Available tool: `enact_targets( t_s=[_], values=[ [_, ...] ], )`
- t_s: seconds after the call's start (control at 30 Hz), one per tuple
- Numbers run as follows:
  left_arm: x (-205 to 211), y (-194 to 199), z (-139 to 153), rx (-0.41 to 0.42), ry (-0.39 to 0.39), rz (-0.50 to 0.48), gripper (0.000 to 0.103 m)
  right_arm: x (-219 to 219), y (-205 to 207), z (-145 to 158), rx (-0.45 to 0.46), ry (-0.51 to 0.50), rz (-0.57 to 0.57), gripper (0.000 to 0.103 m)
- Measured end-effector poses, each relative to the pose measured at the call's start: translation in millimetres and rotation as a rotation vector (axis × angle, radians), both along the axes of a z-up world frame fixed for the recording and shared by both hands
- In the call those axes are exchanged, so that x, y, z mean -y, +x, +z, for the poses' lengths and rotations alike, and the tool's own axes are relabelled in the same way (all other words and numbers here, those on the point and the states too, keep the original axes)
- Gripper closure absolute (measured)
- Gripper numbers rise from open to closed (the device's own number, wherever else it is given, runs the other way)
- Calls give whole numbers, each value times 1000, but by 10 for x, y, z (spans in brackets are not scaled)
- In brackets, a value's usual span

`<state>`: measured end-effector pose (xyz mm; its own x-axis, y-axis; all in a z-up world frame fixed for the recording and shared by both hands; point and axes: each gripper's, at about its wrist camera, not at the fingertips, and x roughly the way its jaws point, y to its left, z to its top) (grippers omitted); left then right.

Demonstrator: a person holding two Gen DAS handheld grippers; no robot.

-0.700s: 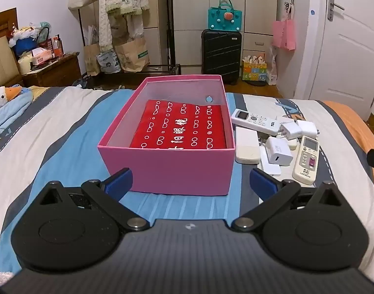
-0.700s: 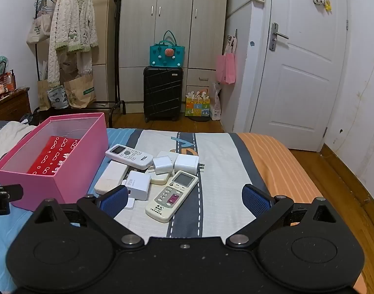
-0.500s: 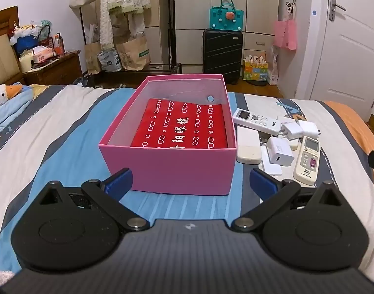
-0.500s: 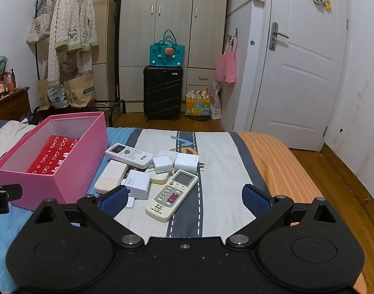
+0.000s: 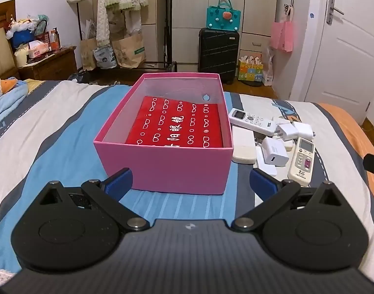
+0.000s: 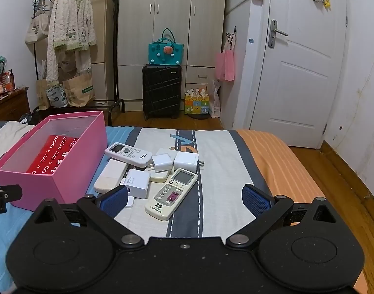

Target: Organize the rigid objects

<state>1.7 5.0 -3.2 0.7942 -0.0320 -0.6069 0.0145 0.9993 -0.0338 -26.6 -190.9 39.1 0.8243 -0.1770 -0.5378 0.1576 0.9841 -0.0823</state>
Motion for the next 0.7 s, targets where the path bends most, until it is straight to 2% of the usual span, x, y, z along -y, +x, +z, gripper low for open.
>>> enact_targets(
  t_s=[0.7],
  values=[
    [28,-56,41,19,1,-6,0,-19,-13,27,3,-2,-1,2]
  ],
)
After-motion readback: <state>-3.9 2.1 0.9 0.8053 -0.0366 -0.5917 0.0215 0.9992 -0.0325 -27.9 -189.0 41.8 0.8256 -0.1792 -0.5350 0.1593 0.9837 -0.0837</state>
